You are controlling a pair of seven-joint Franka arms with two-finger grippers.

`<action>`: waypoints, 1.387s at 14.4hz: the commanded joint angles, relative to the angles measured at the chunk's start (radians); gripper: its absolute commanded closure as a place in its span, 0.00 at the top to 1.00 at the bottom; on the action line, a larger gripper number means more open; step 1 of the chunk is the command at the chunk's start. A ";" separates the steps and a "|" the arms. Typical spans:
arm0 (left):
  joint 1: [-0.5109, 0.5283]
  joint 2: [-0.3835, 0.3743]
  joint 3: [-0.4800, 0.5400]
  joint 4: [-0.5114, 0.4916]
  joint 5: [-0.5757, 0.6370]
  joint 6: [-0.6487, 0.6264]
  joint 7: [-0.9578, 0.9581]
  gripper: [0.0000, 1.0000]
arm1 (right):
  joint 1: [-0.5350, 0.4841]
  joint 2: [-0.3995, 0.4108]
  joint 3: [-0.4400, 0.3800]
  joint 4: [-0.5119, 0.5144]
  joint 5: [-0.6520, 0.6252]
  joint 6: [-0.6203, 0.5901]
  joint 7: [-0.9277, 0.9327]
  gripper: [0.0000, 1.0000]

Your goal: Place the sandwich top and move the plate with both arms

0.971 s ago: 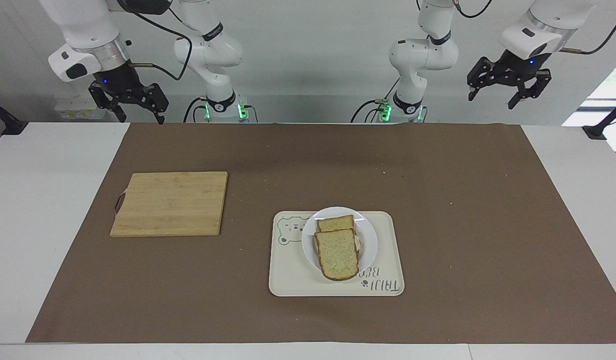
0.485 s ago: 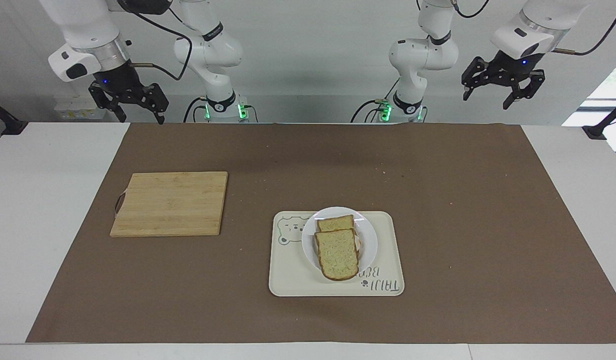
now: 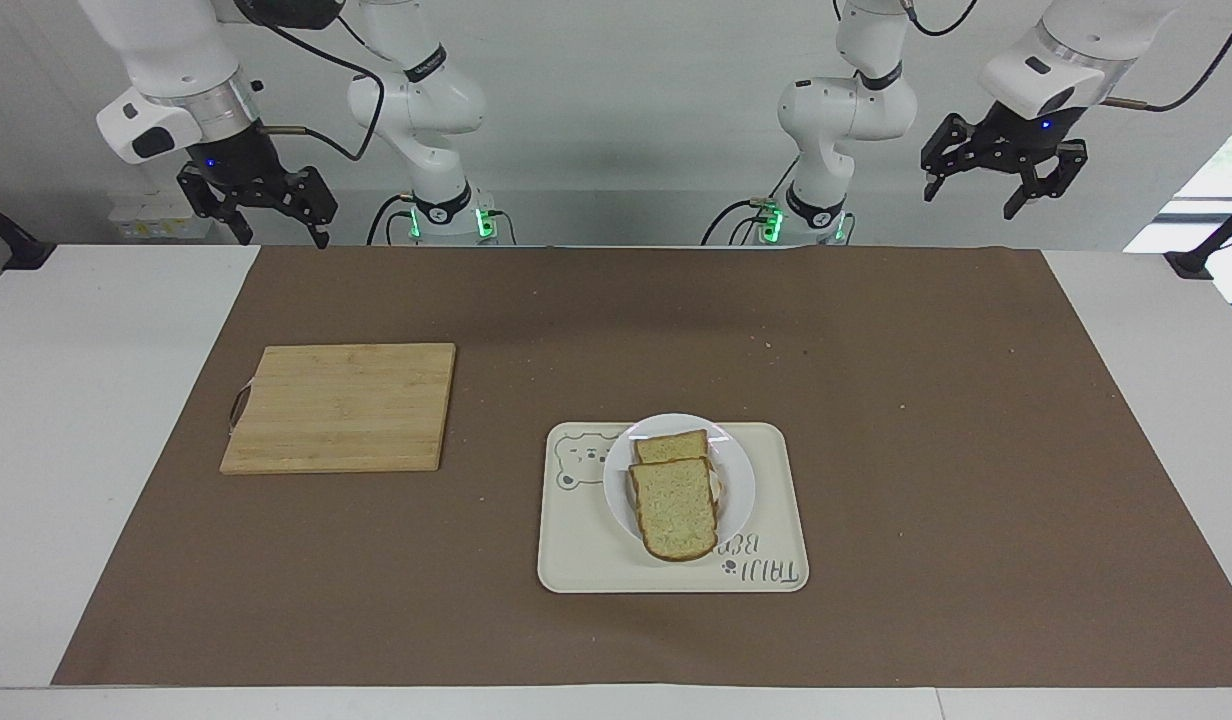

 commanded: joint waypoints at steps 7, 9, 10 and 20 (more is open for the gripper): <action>-0.010 -0.027 0.006 -0.030 -0.003 -0.002 -0.012 1.00 | -0.011 -0.022 0.000 -0.019 0.004 -0.012 -0.032 1.00; -0.011 -0.029 0.004 -0.030 -0.003 -0.003 -0.016 1.00 | -0.011 -0.022 0.000 -0.019 0.004 -0.012 -0.032 1.00; -0.015 -0.030 0.004 -0.032 -0.003 -0.003 -0.016 1.00 | -0.011 -0.022 0.000 -0.019 0.004 -0.012 -0.032 1.00; -0.015 -0.032 0.007 -0.032 -0.003 -0.003 -0.013 1.00 | -0.014 -0.019 -0.001 -0.008 0.005 -0.026 -0.027 1.00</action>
